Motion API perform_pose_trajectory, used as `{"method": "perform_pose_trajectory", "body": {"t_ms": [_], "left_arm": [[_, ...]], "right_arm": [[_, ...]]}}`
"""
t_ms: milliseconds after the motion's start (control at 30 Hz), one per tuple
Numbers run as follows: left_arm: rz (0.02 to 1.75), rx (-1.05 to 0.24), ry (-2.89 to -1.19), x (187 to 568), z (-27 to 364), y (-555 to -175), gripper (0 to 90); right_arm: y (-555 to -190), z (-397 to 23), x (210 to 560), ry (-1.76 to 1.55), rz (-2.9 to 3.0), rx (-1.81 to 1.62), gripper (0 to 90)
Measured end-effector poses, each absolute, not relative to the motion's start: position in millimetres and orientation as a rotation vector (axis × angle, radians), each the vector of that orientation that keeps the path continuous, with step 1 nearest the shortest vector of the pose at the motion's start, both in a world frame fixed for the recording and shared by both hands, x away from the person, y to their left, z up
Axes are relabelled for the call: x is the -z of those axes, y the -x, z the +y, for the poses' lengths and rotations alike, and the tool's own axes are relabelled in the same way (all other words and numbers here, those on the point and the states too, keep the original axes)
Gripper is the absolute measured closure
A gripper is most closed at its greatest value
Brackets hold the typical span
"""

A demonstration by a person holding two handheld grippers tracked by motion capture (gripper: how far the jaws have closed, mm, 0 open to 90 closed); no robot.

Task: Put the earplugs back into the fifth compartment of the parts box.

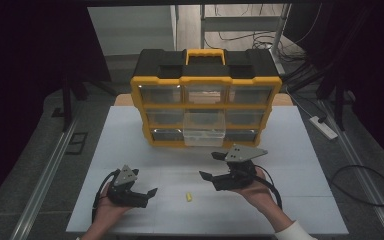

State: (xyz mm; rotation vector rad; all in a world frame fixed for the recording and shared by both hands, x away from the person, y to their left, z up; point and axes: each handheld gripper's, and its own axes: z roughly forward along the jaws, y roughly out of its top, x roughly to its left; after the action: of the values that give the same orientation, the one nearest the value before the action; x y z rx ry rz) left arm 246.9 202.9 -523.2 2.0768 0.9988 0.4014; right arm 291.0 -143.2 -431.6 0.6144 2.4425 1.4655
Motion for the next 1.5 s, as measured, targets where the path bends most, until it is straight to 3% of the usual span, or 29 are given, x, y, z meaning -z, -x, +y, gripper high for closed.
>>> {"method": "perform_pose_trajectory", "body": {"t_ms": [967, 1500], "left_arm": [[0.992, -0.395, -2.085, 524, 203, -247, 4.5], [0.990, -0.394, -2.088, 524, 202, -247, 4.5]], "right_arm": [[-294, -91, 506, -0.555, 2.819, -1.177, 27.7], [-289, -79, 522, -0.495, 2.874, -1.053, 39.4]]}}
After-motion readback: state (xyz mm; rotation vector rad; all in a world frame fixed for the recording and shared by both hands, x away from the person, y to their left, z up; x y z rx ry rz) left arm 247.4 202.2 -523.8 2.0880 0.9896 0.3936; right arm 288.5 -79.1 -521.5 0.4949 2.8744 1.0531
